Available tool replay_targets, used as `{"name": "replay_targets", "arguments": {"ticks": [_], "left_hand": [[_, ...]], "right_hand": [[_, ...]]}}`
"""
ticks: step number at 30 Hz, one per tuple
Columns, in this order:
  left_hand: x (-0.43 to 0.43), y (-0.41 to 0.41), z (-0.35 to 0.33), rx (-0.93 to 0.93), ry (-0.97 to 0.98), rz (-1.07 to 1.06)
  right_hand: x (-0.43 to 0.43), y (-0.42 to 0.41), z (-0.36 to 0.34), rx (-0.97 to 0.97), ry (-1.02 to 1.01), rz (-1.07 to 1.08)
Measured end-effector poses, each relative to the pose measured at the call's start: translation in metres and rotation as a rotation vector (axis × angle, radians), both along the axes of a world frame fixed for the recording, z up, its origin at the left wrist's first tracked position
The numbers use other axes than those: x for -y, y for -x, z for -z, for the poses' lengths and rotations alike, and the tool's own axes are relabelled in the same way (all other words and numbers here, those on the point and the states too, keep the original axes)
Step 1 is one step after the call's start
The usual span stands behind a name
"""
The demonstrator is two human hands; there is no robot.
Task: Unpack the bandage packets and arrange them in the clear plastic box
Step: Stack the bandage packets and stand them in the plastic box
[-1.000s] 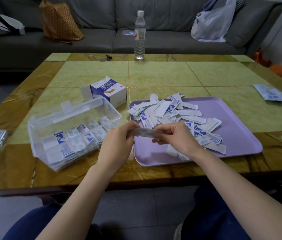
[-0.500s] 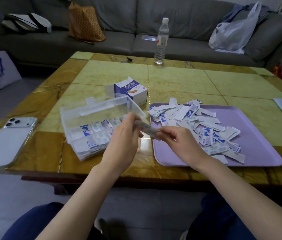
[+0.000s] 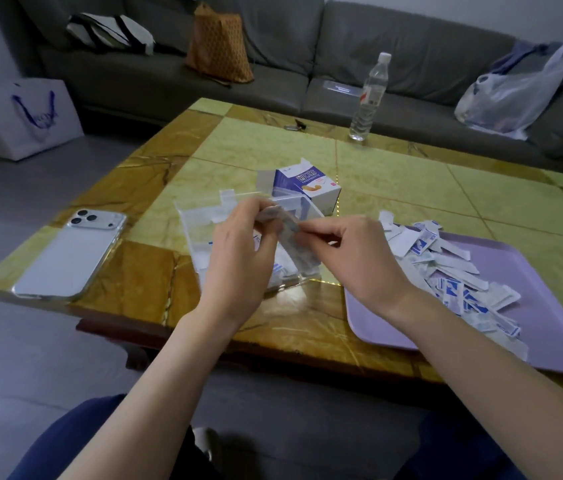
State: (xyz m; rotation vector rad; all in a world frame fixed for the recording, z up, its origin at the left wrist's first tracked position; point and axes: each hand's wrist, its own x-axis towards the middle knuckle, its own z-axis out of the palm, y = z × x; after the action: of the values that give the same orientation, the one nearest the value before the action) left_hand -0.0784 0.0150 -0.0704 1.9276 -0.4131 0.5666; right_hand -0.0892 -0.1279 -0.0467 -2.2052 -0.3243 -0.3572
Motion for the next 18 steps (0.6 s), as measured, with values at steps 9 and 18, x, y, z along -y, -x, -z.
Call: {"name": "replay_targets", "arguments": {"ticks": [9,18], "left_hand": [[-0.025,-0.008,0.012,-0.154,-0.577,-0.182],[-0.03,-0.01,0.014,-0.205,-0.61,-0.093]], "right_hand": [[0.004,-0.053,-0.001,-0.072,0.17,0.162],[-0.012,-0.109,0.024,-0.435,0.511,0.22]]}}
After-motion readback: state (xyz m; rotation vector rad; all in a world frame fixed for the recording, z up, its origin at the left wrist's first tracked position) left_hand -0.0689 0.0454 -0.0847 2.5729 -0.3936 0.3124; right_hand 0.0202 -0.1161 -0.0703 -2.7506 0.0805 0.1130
